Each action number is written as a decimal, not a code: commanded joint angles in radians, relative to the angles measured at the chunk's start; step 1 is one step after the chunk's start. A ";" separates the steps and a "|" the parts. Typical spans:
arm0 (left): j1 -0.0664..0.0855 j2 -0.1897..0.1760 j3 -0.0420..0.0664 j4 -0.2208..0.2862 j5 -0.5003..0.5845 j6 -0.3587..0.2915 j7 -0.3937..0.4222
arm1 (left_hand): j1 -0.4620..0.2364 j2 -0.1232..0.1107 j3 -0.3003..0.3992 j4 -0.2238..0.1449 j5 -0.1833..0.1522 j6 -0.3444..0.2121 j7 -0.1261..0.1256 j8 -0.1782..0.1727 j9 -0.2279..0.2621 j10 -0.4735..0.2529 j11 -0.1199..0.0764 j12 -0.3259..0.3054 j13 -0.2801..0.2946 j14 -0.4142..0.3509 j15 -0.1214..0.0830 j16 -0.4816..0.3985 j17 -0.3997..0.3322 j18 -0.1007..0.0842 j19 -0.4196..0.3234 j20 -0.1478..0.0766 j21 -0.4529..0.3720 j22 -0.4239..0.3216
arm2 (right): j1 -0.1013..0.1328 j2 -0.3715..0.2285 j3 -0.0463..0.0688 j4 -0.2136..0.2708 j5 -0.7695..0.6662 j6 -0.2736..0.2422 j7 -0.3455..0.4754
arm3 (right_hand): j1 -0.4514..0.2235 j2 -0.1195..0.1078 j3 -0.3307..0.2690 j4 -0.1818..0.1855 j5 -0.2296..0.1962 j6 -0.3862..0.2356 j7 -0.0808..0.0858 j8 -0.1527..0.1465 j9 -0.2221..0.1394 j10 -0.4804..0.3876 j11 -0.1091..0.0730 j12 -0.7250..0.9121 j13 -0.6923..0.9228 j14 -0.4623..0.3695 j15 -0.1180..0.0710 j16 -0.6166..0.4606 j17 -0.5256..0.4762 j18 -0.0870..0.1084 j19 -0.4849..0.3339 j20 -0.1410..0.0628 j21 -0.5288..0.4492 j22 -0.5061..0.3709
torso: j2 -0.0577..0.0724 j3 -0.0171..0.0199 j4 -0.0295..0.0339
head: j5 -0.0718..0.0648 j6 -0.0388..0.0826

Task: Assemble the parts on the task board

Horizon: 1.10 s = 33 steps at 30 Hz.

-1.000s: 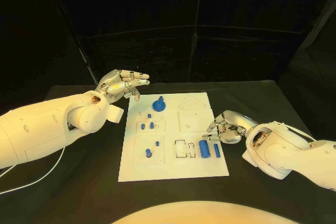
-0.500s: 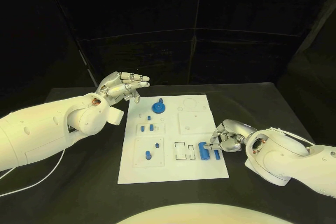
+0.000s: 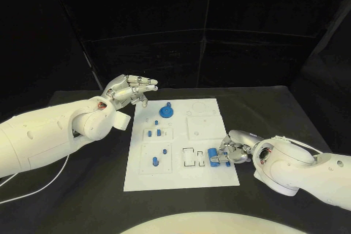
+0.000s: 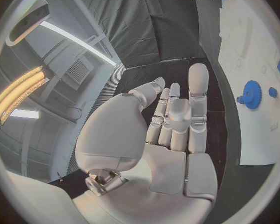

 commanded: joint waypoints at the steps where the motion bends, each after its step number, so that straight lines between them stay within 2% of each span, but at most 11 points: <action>1: 0.001 -0.001 0.000 0.002 0.003 0.016 0.003 | -0.010 -0.001 -0.004 0.001 0.000 -0.006 0.000 0.004 0.002 -0.010 0.000 0.004 0.000 -0.003 0.004 0.003 -0.001 0.007 0.000 0.005 -0.004 -0.001 | -0.003 0.011 0.000 -0.006 -0.021 -0.007 0.001 | -0.004 0.008 -0.006 -0.001 -0.004 -0.007 -0.002 0.008 0.003 0.010 -0.002 0.009 0.010 0.069 0.004 0.007 0.075 -0.015 0.004 0.002 0.003 0.002 | 0.000 -0.0003 -0.0010 | 0.003 -0.003; 7: 0.001 -0.002 0.000 0.003 0.003 0.016 0.003 | -0.010 -0.001 -0.004 0.001 0.000 -0.006 0.000 0.004 0.002 -0.010 0.000 0.004 0.000 -0.003 0.004 0.003 -0.001 0.007 0.000 0.005 -0.004 -0.001 | -0.011 0.028 0.000 -0.020 -0.023 -0.010 0.003 | 0.009 0.021 -0.005 -0.004 -0.003 -0.005 -0.004 0.015 0.007 0.015 -0.004 0.018 0.024 0.069 0.003 0.008 0.077 -0.016 0.006 0.001 0.006 0.006 | 0.001 -0.0008 0.0012 | 0.005 -0.007; 11: 0.001 -0.003 0.000 0.003 0.003 0.014 0.005 | -0.010 -0.001 -0.004 0.001 0.000 -0.006 0.000 0.004 0.002 -0.010 0.000 0.004 0.000 -0.003 0.004 0.003 -0.001 0.007 0.000 0.005 -0.004 -0.001 | -0.015 0.036 0.000 -0.029 -0.021 -0.001 -0.001 | 0.023 0.041 -0.004 -0.007 0.002 0.001 -0.007 0.023 0.011 0.022 -0.006 0.025 0.039 0.070 0.001 0.010 0.082 -0.016 0.008 0.000 0.008 0.011 | 0.000 -0.0006 -0.0011 | 0.009 -0.011; 13: 0.001 -0.004 0.000 0.004 0.003 0.013 0.005 | -0.010 -0.001 -0.004 0.002 0.000 -0.007 0.000 0.004 0.001 -0.011 0.000 0.004 0.000 -0.003 0.004 0.004 0.001 0.007 0.001 0.005 -0.003 0.000 | -0.018 0.040 0.000 -0.031 -0.020 0.003 -0.003 | 0.044 0.054 -0.002 -0.013 0.025 0.004 -0.009 0.029 0.015 0.026 -0.008 0.030 0.049 0.070 -0.001 0.010 0.084 -0.017 0.009 -0.002 0.009 0.012 | 0.000 -0.0008 -0.0014 | 0.010 -0.013; 19: 0.001 -0.004 0.000 0.005 0.003 0.013 0.005 | -0.010 -0.001 -0.004 0.002 0.000 -0.007 0.000 0.004 0.001 -0.011 0.000 0.004 0.000 -0.003 0.004 0.004 0.001 0.007 0.001 0.005 -0.003 0.000 | -0.024 0.048 0.000 -0.035 -0.019 0.006 -0.005 | 0.087 0.073 -0.003 -0.028 0.082 0.007 -0.011 0.036 0.020 0.030 -0.011 0.031 0.062 0.071 -0.004 0.011 0.087 -0.017 0.010 -0.005 0.010 0.014 | -0.001 -0.0008 -0.0003 | 0.008 -0.015; 22: 0.001 -0.005 0.000 0.006 0.003 0.013 0.006 | -0.010 -0.001 -0.004 0.002 0.000 -0.007 0.000 0.004 0.001 -0.011 0.000 0.004 0.000 -0.003 0.004 0.004 0.001 0.007 0.001 0.005 -0.003 0.000 | -0.025 0.053 0.000 -0.035 -0.024 0.014 -0.007 | 0.136 0.076 0.002 -0.056 0.139 0.005 -0.011 0.038 0.021 0.027 -0.013 0.026 0.065 0.070 -0.005 0.010 0.086 -0.017 0.009 -0.007 0.009 0.013 | -0.001 -0.0007 -0.0008 | 0.008 -0.016; 26: 0.001 -0.005 0.000 0.009 0.003 0.014 0.006 | -0.010 -0.001 -0.004 0.002 0.000 -0.007 0.000 0.004 0.001 -0.011 0.000 0.004 0.000 -0.003 0.004 0.004 0.001 0.007 0.001 0.005 -0.003 0.000 | -0.026 0.057 0.000 -0.033 -0.031 0.015 -0.009 | 0.160 0.077 0.004 -0.071 0.157 0.006 -0.011 0.039 0.022 0.027 -0.013 0.022 0.066 0.070 -0.005 0.010 0.085 -0.017 0.009 -0.007 0.009 0.013 | -0.001 -0.0011 -0.0001 | 0.008 -0.017; 30: 0.001 -0.005 0.000 0.009 0.003 0.015 0.007 | -0.007 0.001 -0.003 0.001 0.001 -0.007 -0.001 0.005 0.001 -0.011 0.000 0.005 0.000 -0.003 0.003 0.004 0.000 0.007 0.001 0.005 -0.003 -0.001 | -0.026 0.056 0.000 -0.019 0.008 -0.023 -0.006 | 0.175 0.084 0.006 -0.076 0.217 0.010 -0.012 0.038 0.021 0.026 -0.015 0.016 0.067 0.070 -0.006 0.009 0.086 -0.017 0.009 -0.009 0.010 0.014 | -0.001 0.0002 -0.0019 | 0.015 -0.017; 33: 0.001 -0.006 0.000 0.006 0.003 0.020 0.009 | -0.006 0.001 -0.003 0.001 0.002 -0.008 -0.001 0.005 0.001 -0.012 -0.001 0.006 0.000 -0.003 0.003 0.004 -0.001 0.008 0.001 0.005 -0.003 0.000 | -0.026 0.053 0.001 -0.007 0.034 -0.070 0.001 | 0.170 0.090 0.005 -0.070 0.234 0.015 -0.013 0.037 0.021 0.031 -0.016 0.018 0.073 0.070 -0.007 0.008 0.083 -0.017 0.009 -0.009 0.010 0.014 | -0.001 0.0005 -0.0028 | 0.015 -0.018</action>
